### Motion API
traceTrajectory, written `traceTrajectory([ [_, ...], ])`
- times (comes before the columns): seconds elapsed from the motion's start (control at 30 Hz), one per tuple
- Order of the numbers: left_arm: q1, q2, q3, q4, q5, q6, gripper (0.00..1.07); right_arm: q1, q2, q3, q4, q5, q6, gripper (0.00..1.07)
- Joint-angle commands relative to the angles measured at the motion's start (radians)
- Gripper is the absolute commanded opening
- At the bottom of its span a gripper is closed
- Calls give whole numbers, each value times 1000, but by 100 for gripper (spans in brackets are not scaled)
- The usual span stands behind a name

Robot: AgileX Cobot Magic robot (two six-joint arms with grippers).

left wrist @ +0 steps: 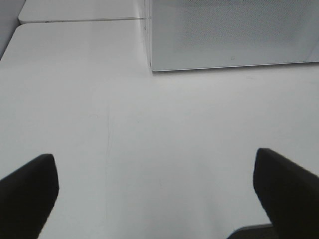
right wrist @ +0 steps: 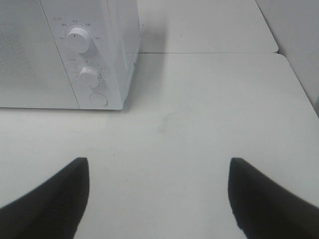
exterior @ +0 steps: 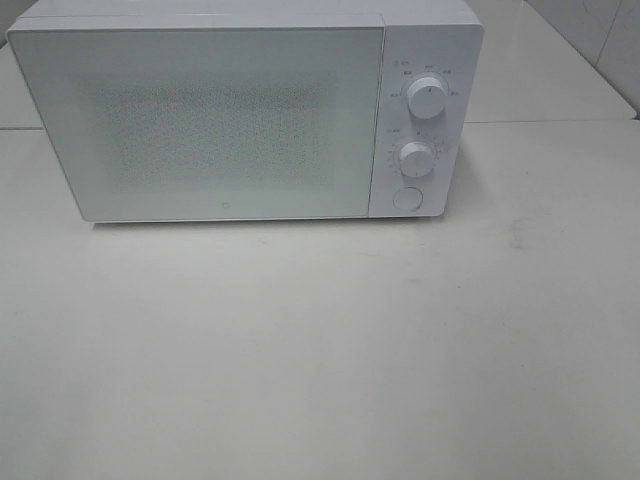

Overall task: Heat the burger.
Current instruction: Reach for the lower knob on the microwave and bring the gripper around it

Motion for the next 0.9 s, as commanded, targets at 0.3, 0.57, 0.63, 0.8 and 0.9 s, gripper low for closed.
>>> traceTrajectory([
  [0.3, 4, -23, 2, -1, -4, -5, 98, -3, 163, 64, -2, -230, -10, 75],
  [0.57, 4, -23, 2, -1, -4, -5, 98, -3, 291, 126, -2, -433, -10, 75],
  [0.63, 4, -23, 2, -1, -4, -5, 98, -3, 324, 136, -4, -473, -10, 75],
  [0.8, 4, -23, 2, -1, -4, -5, 98, -3, 390, 160, -39, -532, -11, 75],
  [0.9, 4, -23, 2, -1, -4, -5, 98, -3, 435, 165, -13, -586, -6, 75],
])
